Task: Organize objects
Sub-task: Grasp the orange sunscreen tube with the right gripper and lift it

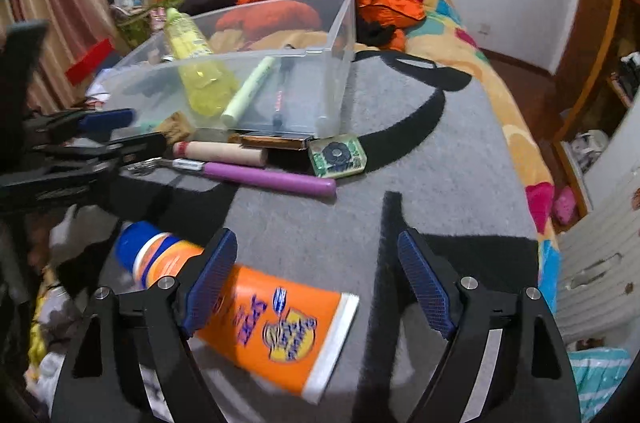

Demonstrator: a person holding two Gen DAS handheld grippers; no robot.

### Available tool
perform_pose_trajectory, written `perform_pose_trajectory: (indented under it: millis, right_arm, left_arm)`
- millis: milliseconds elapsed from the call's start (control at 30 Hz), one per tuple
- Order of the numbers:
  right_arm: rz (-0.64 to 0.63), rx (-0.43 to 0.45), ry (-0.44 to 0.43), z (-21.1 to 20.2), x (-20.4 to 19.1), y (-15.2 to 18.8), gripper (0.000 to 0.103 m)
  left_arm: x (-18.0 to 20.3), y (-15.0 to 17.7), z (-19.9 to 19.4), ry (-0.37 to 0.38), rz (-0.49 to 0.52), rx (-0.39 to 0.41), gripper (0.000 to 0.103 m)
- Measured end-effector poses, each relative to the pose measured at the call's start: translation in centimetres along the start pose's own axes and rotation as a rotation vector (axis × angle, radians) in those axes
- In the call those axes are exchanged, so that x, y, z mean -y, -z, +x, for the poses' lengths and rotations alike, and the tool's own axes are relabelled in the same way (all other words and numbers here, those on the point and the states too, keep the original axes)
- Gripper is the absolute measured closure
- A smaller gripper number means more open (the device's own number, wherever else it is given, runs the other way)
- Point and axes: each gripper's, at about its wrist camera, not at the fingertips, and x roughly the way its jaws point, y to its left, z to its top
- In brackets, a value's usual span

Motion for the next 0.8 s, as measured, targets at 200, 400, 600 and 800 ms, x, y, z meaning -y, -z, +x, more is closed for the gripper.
perform_pose_trajectory:
  millis: [200, 400, 600, 800]
  right_arm:
    - [-0.154, -0.028, -0.065, -1.0, -1.3, 0.7, 0.023]
    - [-0.283, -0.058, -0.101, -0.7, -4.1, 1.0, 0.023]
    - [-0.346, -0.100, -0.118, 0.2, -5.4, 1.2, 0.022]
    - [-0.374, -0.113, -0.117, 0.9, -6.0, 1.3, 0.023]
  left_arm:
    - [-0.4, 0.1, 0.7, 0.006, -0.029, -0.004, 0.054]
    - [0.7, 0.4, 0.3, 0.011, 0.013, -0.003, 0.073]
    - [0.0, 0.5, -0.3, 0.031, -0.007, 0.004, 0.090]
    - [-1.3, 0.8, -1.6, 0.055, -0.044, 0.014, 0.100]
